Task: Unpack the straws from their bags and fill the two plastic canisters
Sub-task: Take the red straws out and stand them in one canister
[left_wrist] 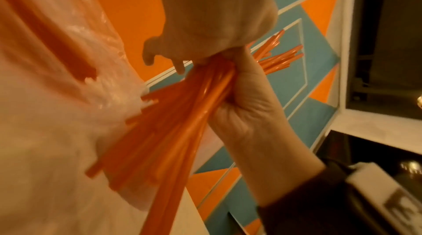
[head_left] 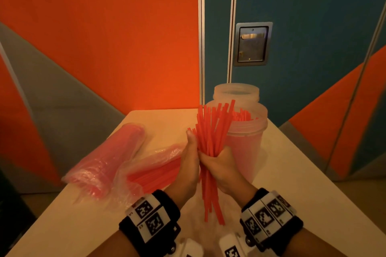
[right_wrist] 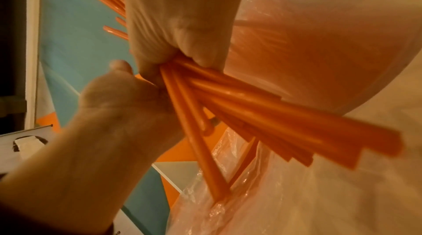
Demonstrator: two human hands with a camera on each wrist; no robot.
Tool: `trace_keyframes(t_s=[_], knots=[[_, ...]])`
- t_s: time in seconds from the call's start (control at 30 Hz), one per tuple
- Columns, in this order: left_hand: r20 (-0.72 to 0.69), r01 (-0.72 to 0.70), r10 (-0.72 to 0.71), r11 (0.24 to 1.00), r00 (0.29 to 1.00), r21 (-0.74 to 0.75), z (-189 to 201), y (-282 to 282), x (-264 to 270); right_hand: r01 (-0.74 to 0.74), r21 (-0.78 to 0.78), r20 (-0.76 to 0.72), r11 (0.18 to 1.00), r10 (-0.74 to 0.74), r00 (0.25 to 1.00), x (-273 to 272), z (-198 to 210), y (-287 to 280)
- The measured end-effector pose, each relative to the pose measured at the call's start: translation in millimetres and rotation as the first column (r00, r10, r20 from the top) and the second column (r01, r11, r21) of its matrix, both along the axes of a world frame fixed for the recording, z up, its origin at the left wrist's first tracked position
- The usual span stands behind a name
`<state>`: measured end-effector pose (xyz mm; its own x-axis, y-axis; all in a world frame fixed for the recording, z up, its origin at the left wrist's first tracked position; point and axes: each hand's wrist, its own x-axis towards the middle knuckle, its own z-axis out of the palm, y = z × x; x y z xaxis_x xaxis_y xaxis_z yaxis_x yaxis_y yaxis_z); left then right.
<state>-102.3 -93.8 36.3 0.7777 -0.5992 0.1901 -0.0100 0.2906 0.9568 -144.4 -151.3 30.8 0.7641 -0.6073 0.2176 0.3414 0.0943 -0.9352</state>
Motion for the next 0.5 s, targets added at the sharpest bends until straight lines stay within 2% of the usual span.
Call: trace_keyframes(t_s=[0.03,0.1,0.13,0.17,0.2,0.23,0.27,0.33,0.4,0.5], knots=[[0.073,0.024,-0.025,1.0,0.997,0.014,3.5,2.0,2.1,-0.001,0.008,-0.014,1.0,0.001,1.0,1.4,2.7,1.5],[0.231,0.009,-0.025,0.997,0.973,0.07,9.7,5.7,2.5,-0.072,0.004,0.082,0.997,0.071,0.994,2.7,4.1,4.9],[0.303,-0.021,-0.01,0.995,0.953,0.098,9.6,5.9,2.9,-0.032,0.017,0.123,0.999,0.03,0.992,5.3,2.2,6.0],[0.34,-0.066,0.019,0.99,0.94,0.126,8.6,4.5,3.8,-0.093,0.109,0.191,0.99,0.071,0.979,6.5,-1.3,6.3],[0.365,-0.127,0.071,0.983,0.928,0.134,8.3,2.9,4.1,-0.157,0.042,0.146,0.987,0.149,0.978,2.3,-3.5,5.6],[0.385,-0.184,0.129,0.977,0.914,0.111,9.3,2.4,2.2,-0.239,0.078,0.148,0.968,0.226,0.963,3.9,-0.4,7.0],[0.405,-0.225,0.172,0.97,0.898,0.087,8.9,1.8,1.2,-0.253,0.079,0.125,0.964,0.242,0.962,4.4,0.6,7.9],[0.449,-0.266,0.232,0.964,0.863,0.015,7.9,1.0,-1.0,-0.124,0.016,0.024,0.992,0.124,0.992,8.4,0.9,9.3],[0.498,-0.276,0.253,0.961,0.83,-0.028,8.2,0.5,-5.3,-0.12,0.055,-0.034,0.991,0.122,0.992,5.4,-1.0,9.1],[0.492,-0.215,0.216,0.975,0.843,-0.059,10.9,-1.5,-9.5,-0.085,-0.095,-0.026,0.992,0.083,0.996,2.4,-3.8,8.4]])
